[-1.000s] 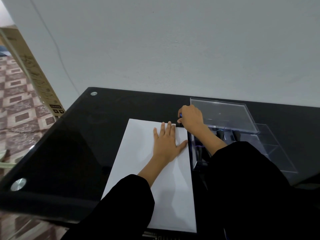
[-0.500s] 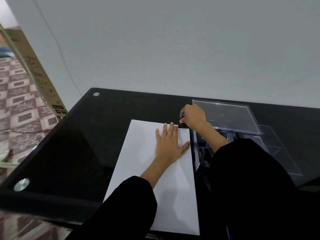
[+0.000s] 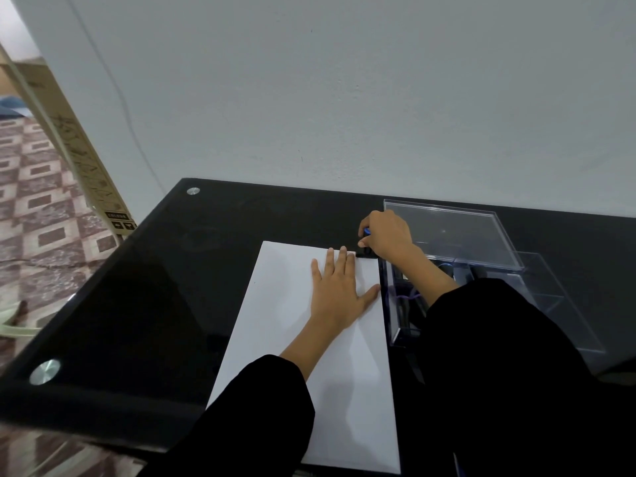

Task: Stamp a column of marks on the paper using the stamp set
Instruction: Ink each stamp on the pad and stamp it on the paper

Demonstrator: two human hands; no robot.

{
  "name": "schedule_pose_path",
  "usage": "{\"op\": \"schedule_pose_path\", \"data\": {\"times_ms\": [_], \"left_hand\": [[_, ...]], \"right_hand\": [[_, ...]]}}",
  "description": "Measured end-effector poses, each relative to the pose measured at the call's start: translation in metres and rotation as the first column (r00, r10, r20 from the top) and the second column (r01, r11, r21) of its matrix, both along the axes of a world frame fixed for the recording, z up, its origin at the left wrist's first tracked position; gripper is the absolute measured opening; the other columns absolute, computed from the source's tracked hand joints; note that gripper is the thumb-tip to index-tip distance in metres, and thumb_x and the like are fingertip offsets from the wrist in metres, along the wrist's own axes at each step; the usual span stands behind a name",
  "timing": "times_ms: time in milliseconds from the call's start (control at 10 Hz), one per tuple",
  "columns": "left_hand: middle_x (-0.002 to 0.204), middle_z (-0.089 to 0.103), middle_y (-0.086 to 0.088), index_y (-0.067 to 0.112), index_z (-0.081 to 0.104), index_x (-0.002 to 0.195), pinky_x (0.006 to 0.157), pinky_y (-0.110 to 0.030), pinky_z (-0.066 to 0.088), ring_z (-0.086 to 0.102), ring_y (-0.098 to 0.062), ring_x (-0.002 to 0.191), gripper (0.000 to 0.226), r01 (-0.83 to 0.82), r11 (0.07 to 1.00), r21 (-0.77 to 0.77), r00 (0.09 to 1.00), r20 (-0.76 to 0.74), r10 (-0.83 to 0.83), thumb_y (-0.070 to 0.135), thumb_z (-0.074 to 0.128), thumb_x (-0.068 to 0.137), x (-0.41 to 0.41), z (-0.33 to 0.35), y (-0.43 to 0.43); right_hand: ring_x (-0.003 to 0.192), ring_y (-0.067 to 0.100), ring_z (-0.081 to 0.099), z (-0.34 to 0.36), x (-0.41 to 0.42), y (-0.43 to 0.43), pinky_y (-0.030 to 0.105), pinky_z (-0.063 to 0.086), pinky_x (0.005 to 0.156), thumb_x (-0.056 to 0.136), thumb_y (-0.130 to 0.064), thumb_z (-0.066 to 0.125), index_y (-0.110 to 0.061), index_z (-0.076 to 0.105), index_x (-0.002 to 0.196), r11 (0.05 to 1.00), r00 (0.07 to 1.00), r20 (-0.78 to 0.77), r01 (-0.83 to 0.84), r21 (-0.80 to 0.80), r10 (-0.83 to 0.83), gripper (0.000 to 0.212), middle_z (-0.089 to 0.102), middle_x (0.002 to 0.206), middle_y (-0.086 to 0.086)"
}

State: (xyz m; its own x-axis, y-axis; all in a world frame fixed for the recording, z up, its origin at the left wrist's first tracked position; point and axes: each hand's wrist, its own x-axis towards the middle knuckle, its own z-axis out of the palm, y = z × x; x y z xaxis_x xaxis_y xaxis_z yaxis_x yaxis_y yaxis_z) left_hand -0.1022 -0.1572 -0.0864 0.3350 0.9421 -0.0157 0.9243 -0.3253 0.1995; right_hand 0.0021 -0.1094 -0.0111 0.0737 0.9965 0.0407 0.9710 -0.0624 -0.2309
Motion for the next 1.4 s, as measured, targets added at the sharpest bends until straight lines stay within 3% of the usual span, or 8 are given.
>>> {"op": "schedule_pose_path", "data": {"times_ms": [300, 500, 600, 700, 1000, 1200, 1300, 1400], "left_hand": [[0.159, -0.001, -0.004, 0.015, 0.004, 0.151, 0.116, -0.049, -0.004, -0.007, -0.025, 0.146, 0.085, 0.003, 1.0, 0.008, 1.0, 0.031, -0.003, 0.07, 0.02, 0.088, -0.001, -0.004, 0.002], [0.157, 0.011, -0.009, 0.019, 0.018, 0.148, 0.117, -0.046, 0.0, 0.005, -0.026, 0.146, 0.114, -0.047, 0.999, 0.026, 0.993, 0.111, 0.044, 0.077, -0.008, 0.054, 0.001, -0.003, 0.0], [0.156, 0.014, -0.009, 0.018, 0.021, 0.146, 0.117, -0.046, 0.002, 0.008, -0.026, 0.145, 0.11, -0.058, 0.998, 0.025, 0.99, 0.134, 0.054, 0.079, -0.004, 0.058, 0.001, 0.001, -0.003], [0.155, 0.016, -0.01, 0.013, 0.024, 0.144, 0.117, -0.045, 0.003, 0.009, -0.026, 0.145, 0.086, -0.053, 0.998, 0.032, 0.992, 0.119, 0.048, 0.074, 0.024, 0.083, -0.001, 0.002, -0.003], [0.155, 0.016, -0.008, 0.012, 0.023, 0.144, 0.117, -0.044, 0.005, 0.01, -0.024, 0.144, 0.075, -0.06, 0.997, 0.052, 0.994, 0.099, 0.054, 0.063, 0.033, 0.09, -0.002, 0.001, -0.003], [0.146, 0.035, -0.004, 0.014, 0.036, 0.139, 0.115, -0.04, 0.022, 0.03, -0.019, 0.137, 0.059, -0.054, 0.996, 0.07, 0.927, 0.375, 0.023, 0.052, 0.038, 0.094, 0.008, 0.019, -0.004], [0.136, 0.046, -0.004, 0.012, 0.045, 0.132, 0.109, -0.035, 0.031, 0.04, -0.019, 0.128, 0.055, 0.013, 0.983, 0.183, 0.887, 0.452, -0.096, 0.051, 0.036, 0.094, 0.026, 0.042, -0.011], [0.133, 0.049, -0.005, 0.011, 0.047, 0.13, 0.106, -0.036, 0.031, 0.042, -0.021, 0.126, 0.065, 0.096, 0.965, 0.244, 0.877, 0.438, -0.198, 0.055, 0.025, 0.087, 0.051, 0.065, -0.02]], "right_hand": [[0.102, 0.024, 0.061, -0.004, 0.002, -0.002, 0.03, 0.048, 0.084, 0.088, -0.02, 0.063, -0.011, 0.066, 0.11, 1.0, 1.0, 0.001, -0.006, 0.006, 0.006, 0.024, 0.064, 0.114, 0.011], [0.105, 0.024, 0.058, -0.005, 0.002, -0.006, 0.038, 0.042, 0.098, 0.09, -0.024, 0.06, -0.016, 0.063, 0.112, 1.0, 0.999, 0.03, 0.01, -0.014, -0.01, 0.024, 0.064, 0.114, 0.008], [0.112, 0.024, 0.055, -0.001, 0.008, -0.007, 0.045, 0.025, 0.11, 0.091, -0.028, 0.059, -0.019, 0.063, 0.113, 0.999, 0.999, 0.002, 0.044, 0.009, -0.044, 0.025, 0.062, 0.118, 0.005], [0.116, 0.026, 0.053, 0.01, 0.018, -0.012, 0.045, 0.025, 0.111, 0.091, -0.029, 0.058, -0.02, 0.062, 0.115, 0.991, 0.992, -0.098, 0.086, 0.103, -0.076, 0.026, 0.061, 0.122, 0.006], [0.106, 0.026, 0.06, 0.033, 0.043, -0.027, 0.046, 0.04, 0.1, 0.087, -0.029, 0.063, -0.022, 0.067, 0.107, 0.976, 0.963, -0.261, 0.117, 0.186, -0.066, 0.022, 0.068, 0.111, 0.005], [0.107, 0.026, 0.059, 0.053, 0.078, -0.057, 0.043, 0.046, 0.094, 0.087, -0.027, 0.064, -0.019, 0.066, 0.106, 0.969, 0.953, -0.287, 0.154, 0.194, -0.094, 0.021, 0.066, 0.114, 0.006], [0.106, 0.03, 0.058, 0.067, 0.105, -0.071, 0.042, 0.046, 0.091, 0.084, -0.025, 0.068, -0.013, 0.06, 0.109, 0.96, 0.94, -0.308, 0.214, 0.183, -0.15, 0.028, 0.063, 0.115, 0.012], [0.095, 0.028, 0.055, 0.077, 0.13, -0.085, 0.034, 0.043, 0.078, 0.082, -0.018, 0.07, -0.006, 0.054, 0.106, 0.956, 0.925, -0.33, 0.247, 0.155, -0.186, 0.032, 0.06, 0.112, 0.017]]}}
